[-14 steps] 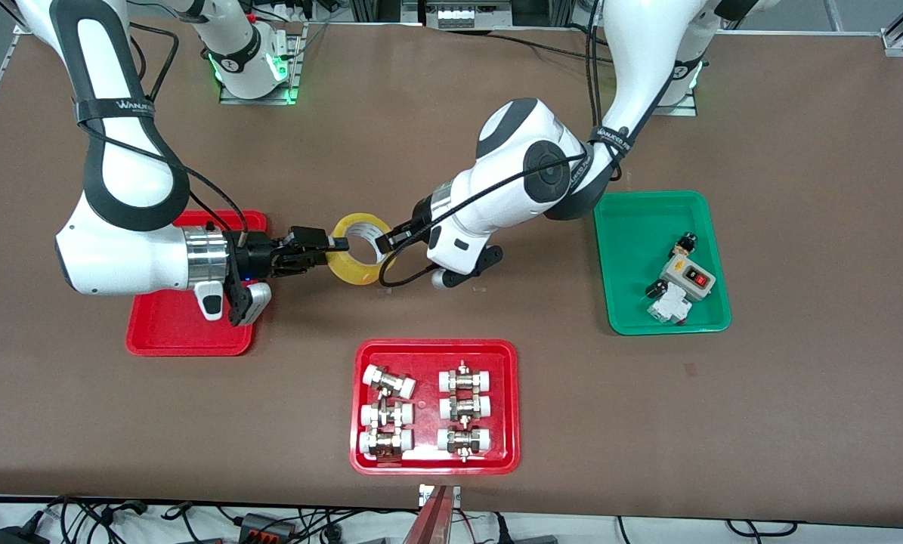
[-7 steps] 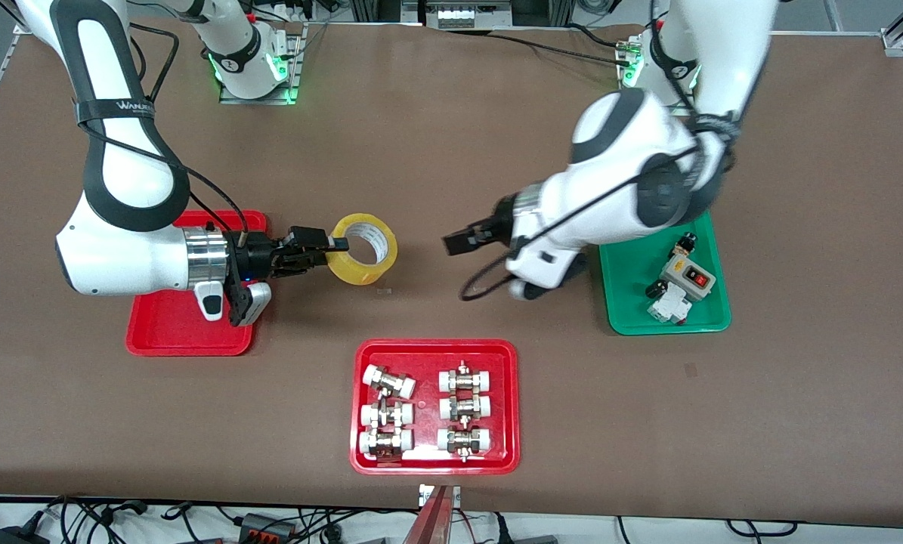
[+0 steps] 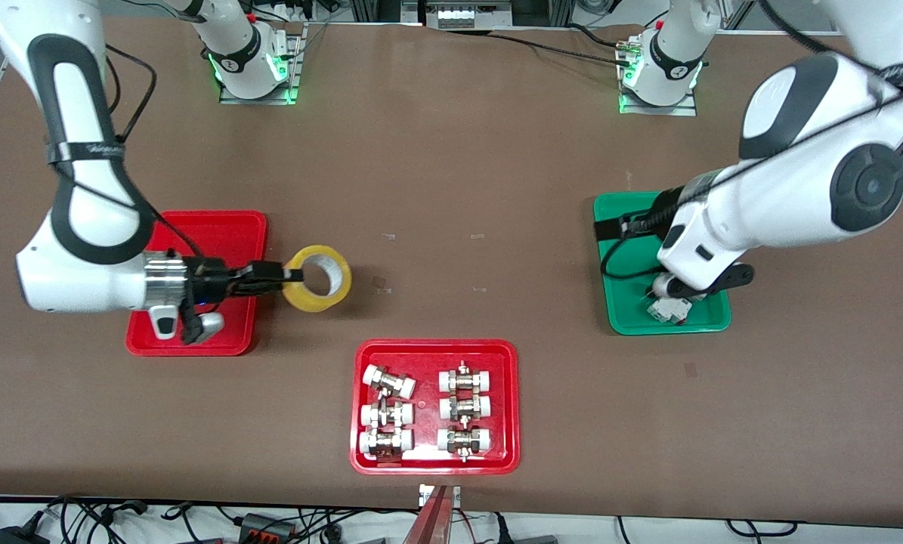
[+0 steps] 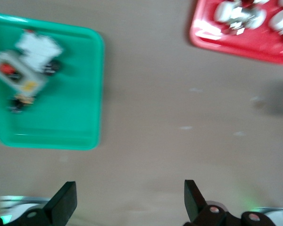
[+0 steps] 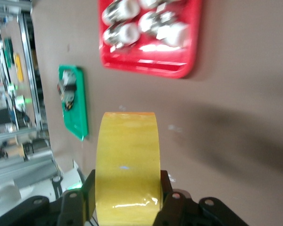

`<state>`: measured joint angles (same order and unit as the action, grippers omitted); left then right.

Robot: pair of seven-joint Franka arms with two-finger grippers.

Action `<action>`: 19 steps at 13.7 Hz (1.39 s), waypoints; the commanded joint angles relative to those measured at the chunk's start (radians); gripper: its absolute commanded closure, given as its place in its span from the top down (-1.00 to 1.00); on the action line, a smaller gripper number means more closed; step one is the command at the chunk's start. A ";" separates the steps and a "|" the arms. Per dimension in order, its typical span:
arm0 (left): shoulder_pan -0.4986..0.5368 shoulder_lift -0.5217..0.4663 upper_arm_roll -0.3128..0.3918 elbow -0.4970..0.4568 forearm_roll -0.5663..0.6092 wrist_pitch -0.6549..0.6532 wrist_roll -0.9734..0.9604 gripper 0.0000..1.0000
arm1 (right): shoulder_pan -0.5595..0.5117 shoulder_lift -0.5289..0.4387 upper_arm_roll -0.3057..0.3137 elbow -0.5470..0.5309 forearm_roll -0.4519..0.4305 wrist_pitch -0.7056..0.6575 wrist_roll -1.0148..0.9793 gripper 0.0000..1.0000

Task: Left arm passes tape to right arm into tray
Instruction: 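Open the left gripper and withdraw it while the right gripper carries the tape, then lower the tape into the empty red tray with the right gripper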

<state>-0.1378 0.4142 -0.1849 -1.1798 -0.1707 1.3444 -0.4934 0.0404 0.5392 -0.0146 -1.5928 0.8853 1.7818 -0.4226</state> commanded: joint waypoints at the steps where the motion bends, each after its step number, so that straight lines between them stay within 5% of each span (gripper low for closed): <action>1: 0.023 -0.045 0.001 -0.029 0.079 -0.031 0.178 1.00 | -0.115 0.027 0.018 0.005 -0.028 -0.022 -0.005 -0.41; 6: 0.101 -0.063 0.122 -0.098 0.165 0.048 0.452 1.00 | -0.272 0.051 0.018 -0.018 -0.107 -0.041 -0.013 -0.41; 10: 0.096 -0.303 0.159 -0.470 0.166 0.270 0.484 1.00 | -0.345 0.106 0.018 -0.018 -0.123 -0.082 -0.018 -0.41; 13: 0.090 -0.279 0.151 -0.349 0.178 0.268 0.409 1.00 | -0.378 0.125 0.018 -0.022 -0.152 -0.097 -0.070 -0.41; 19: 0.092 -0.331 0.128 -0.337 0.180 0.177 0.409 1.00 | -0.399 0.137 0.018 -0.085 -0.157 -0.101 -0.125 -0.40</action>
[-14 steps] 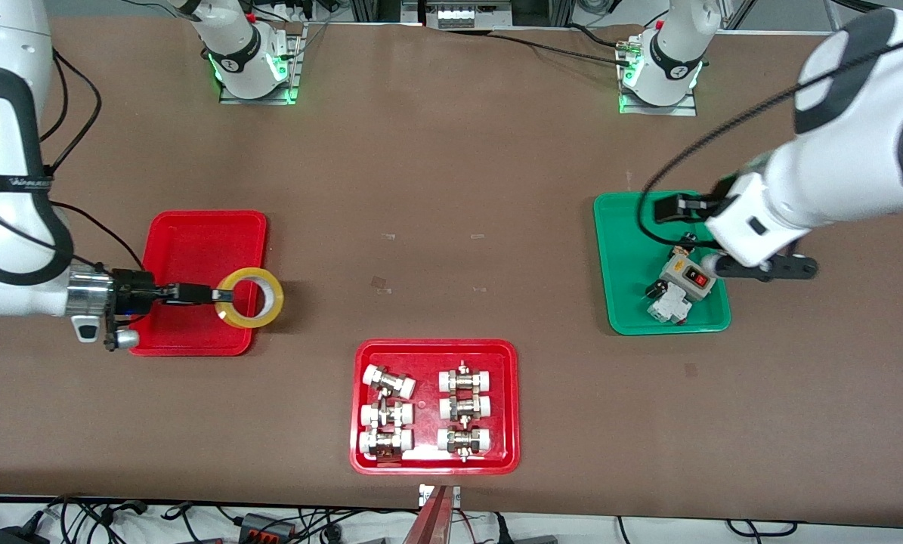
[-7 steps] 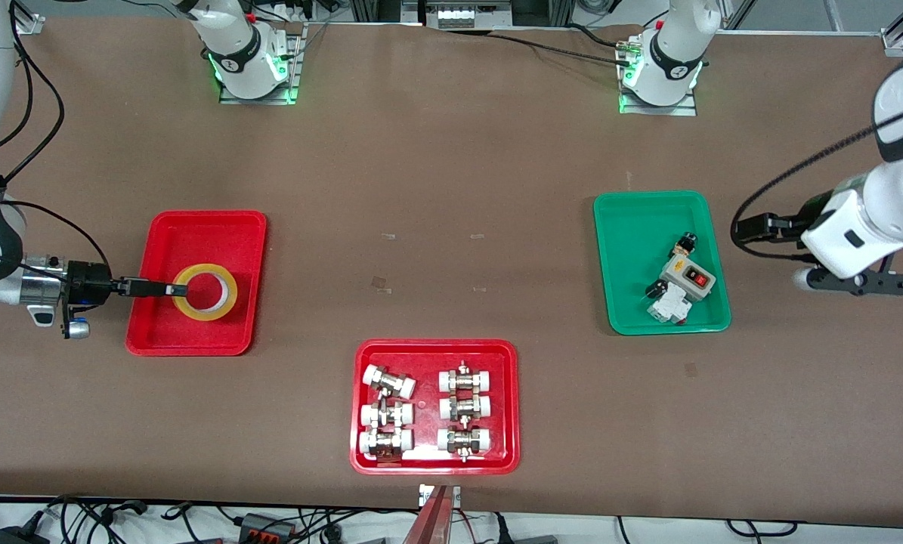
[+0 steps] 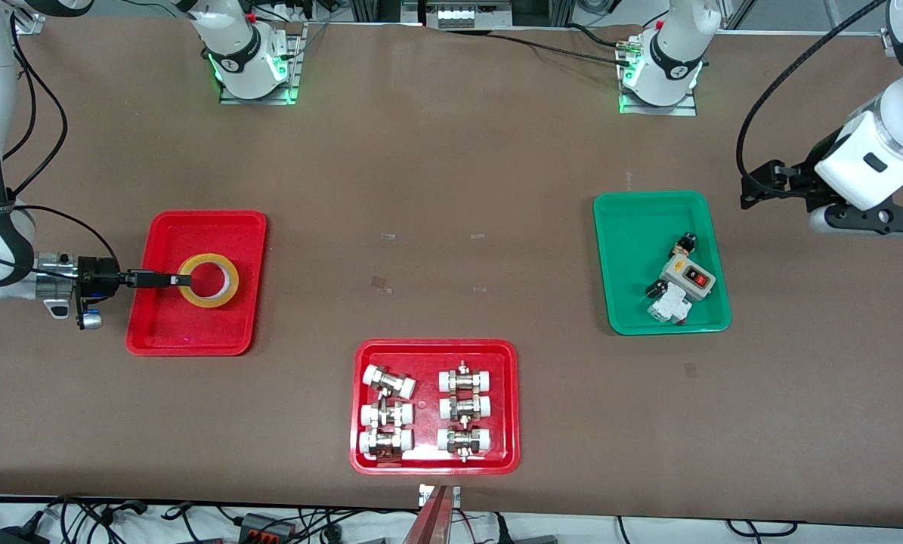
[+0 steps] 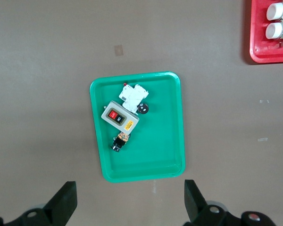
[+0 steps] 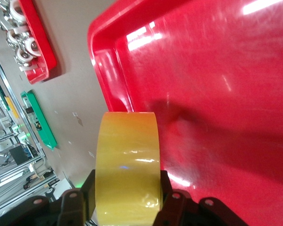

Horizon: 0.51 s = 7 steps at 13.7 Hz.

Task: Left arm passes tape to right arm into tray
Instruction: 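Lower the tape into the empty red tray with the right gripper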

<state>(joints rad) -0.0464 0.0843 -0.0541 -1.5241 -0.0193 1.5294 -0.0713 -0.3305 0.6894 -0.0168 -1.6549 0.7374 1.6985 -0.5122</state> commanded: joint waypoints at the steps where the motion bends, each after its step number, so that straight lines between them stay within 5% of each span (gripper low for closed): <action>1: 0.006 -0.003 -0.003 0.007 0.025 -0.015 -0.001 1.00 | -0.031 -0.008 0.020 -0.023 -0.009 -0.013 -0.051 -0.40; 5: 0.008 -0.001 -0.003 0.007 0.024 -0.017 0.002 1.00 | -0.033 0.006 0.020 -0.020 -0.009 -0.008 -0.083 -0.38; 6: 0.010 -0.001 -0.003 0.007 0.024 -0.017 0.002 1.00 | -0.033 0.006 0.020 -0.020 -0.009 -0.008 -0.083 -0.11; 7: 0.013 -0.001 -0.001 0.007 0.021 -0.017 0.002 1.00 | -0.032 0.006 0.020 -0.017 -0.009 -0.010 -0.081 0.99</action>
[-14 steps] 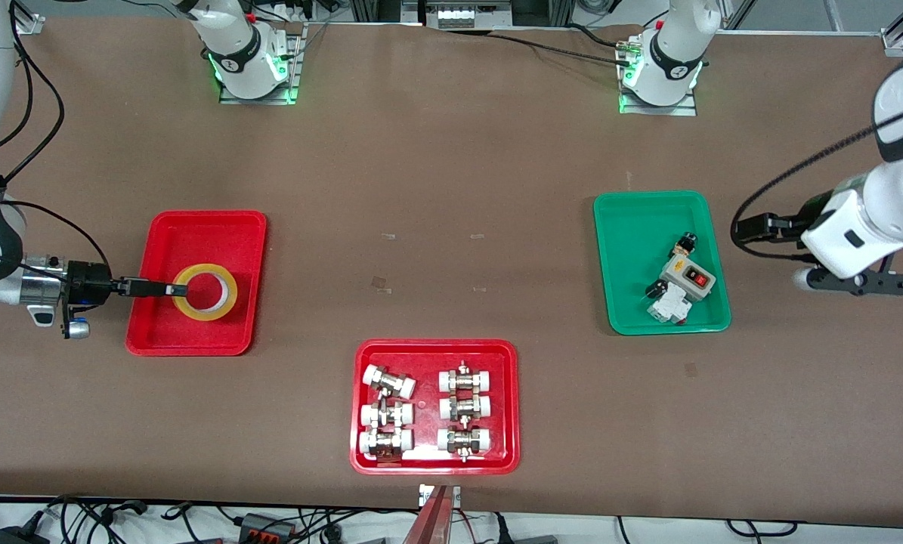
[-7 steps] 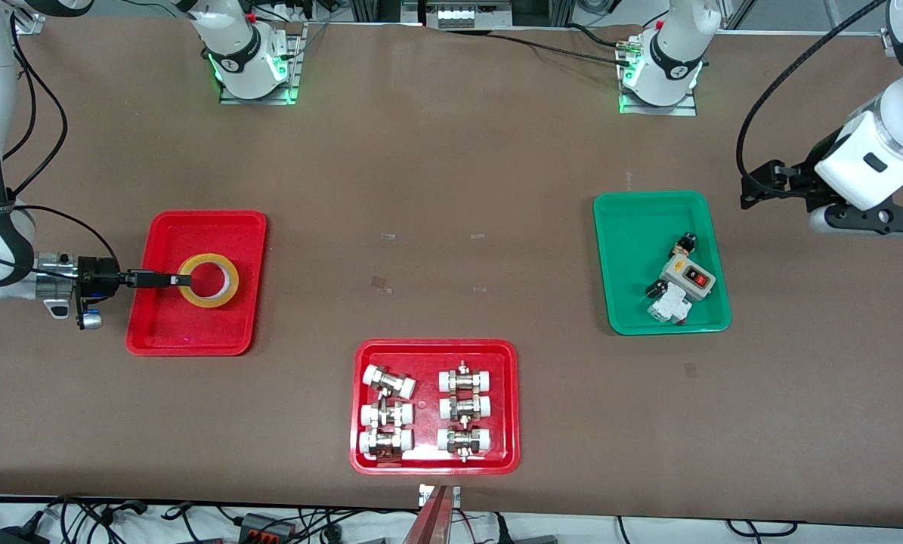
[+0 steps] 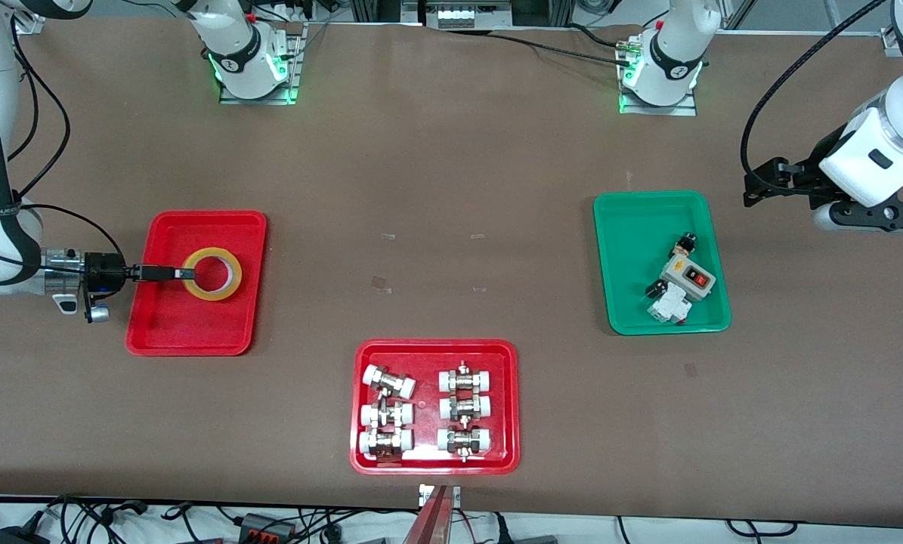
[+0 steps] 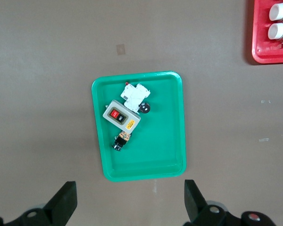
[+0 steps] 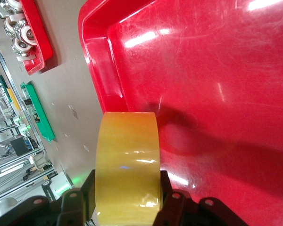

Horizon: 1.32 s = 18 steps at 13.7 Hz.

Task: Left arm passes tape to right arm into tray
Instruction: 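Lower the tape into the empty red tray with the right gripper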

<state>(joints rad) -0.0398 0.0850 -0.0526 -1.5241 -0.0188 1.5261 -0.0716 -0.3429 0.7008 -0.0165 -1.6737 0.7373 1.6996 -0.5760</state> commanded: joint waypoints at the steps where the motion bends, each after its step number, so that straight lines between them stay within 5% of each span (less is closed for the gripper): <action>1: 0.006 -0.002 -0.003 0.007 0.020 -0.012 0.003 1.00 | -0.019 -0.006 0.020 0.003 -0.009 -0.011 -0.019 1.00; 14: -0.005 -0.002 -0.006 0.001 0.014 -0.001 0.000 1.00 | 0.108 -0.078 0.029 0.011 -0.395 0.182 -0.024 1.00; 18: -0.006 -0.002 -0.006 0.002 0.016 0.002 0.000 1.00 | 0.137 -0.081 0.029 0.008 -0.450 0.207 -0.053 1.00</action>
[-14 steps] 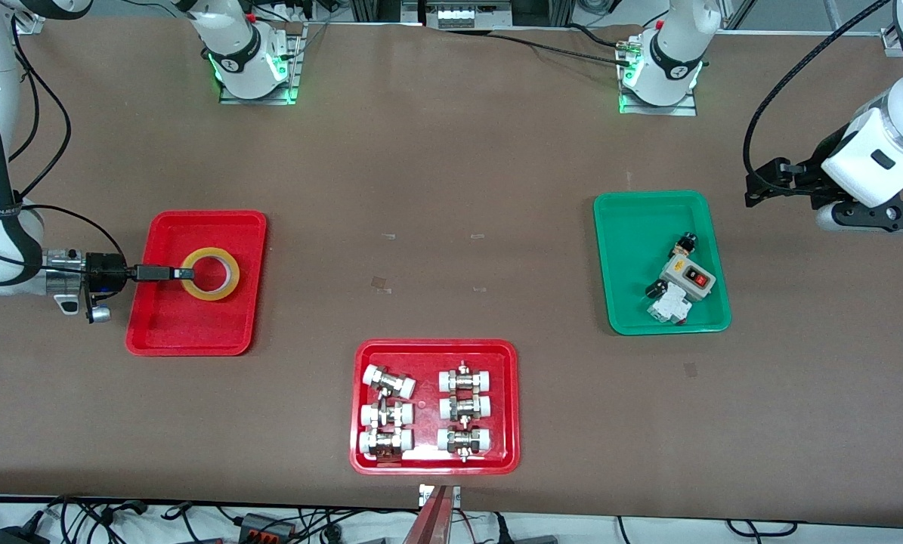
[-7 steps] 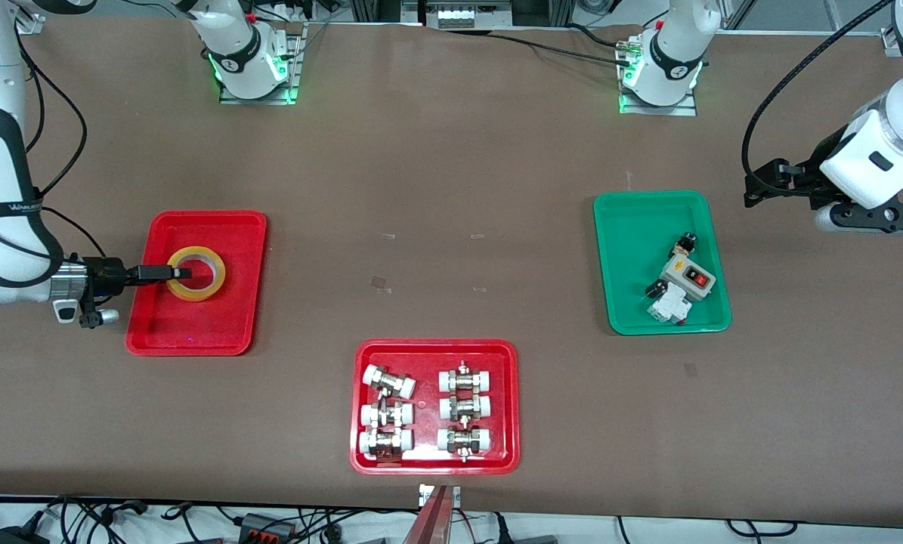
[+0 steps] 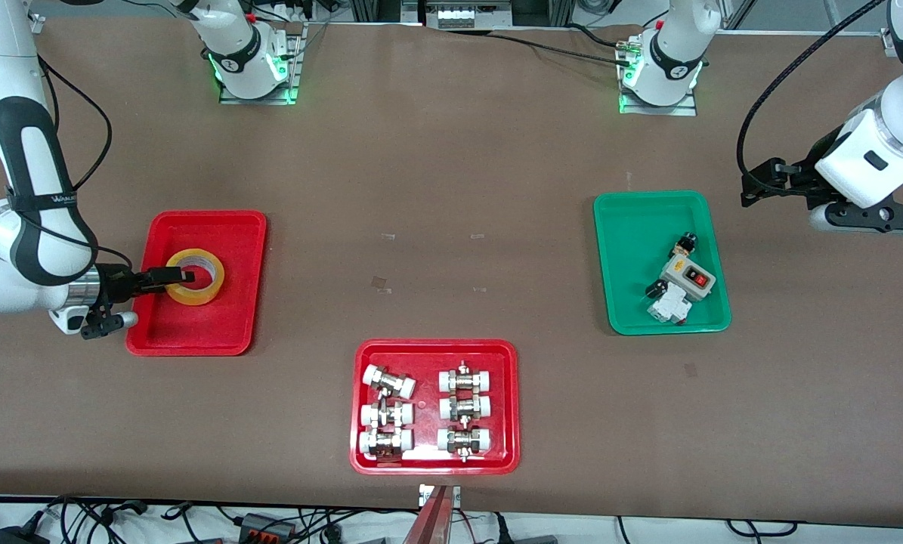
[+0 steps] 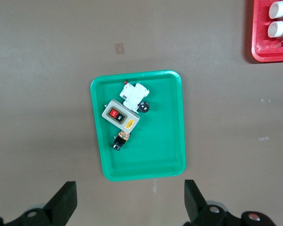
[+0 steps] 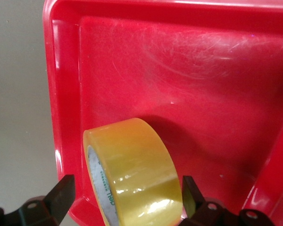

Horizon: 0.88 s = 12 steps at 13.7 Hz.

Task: Left arm passes tape to right arm into tray
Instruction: 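Lower the tape into the empty red tray with the right gripper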

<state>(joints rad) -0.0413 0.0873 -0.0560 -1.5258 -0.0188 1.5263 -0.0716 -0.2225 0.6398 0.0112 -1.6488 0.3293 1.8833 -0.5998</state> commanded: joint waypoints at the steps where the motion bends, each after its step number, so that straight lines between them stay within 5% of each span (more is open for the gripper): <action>1: -0.006 -0.005 -0.004 0.004 0.016 0.000 -0.002 1.00 | 0.031 -0.023 0.001 -0.016 -0.100 0.045 -0.029 1.00; 7: -0.005 -0.003 -0.024 0.006 0.028 -0.002 -0.007 1.00 | 0.103 -0.075 0.000 -0.003 -0.167 0.063 -0.011 1.00; 12: -0.005 -0.003 -0.024 0.006 0.026 -0.003 -0.008 1.00 | 0.141 -0.169 -0.003 0.053 -0.229 0.043 0.262 1.00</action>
<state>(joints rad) -0.0455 0.0873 -0.0755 -1.5258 -0.0187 1.5265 -0.0717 -0.1018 0.5156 0.0122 -1.6014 0.1359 1.9422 -0.4471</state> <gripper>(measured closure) 0.000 0.000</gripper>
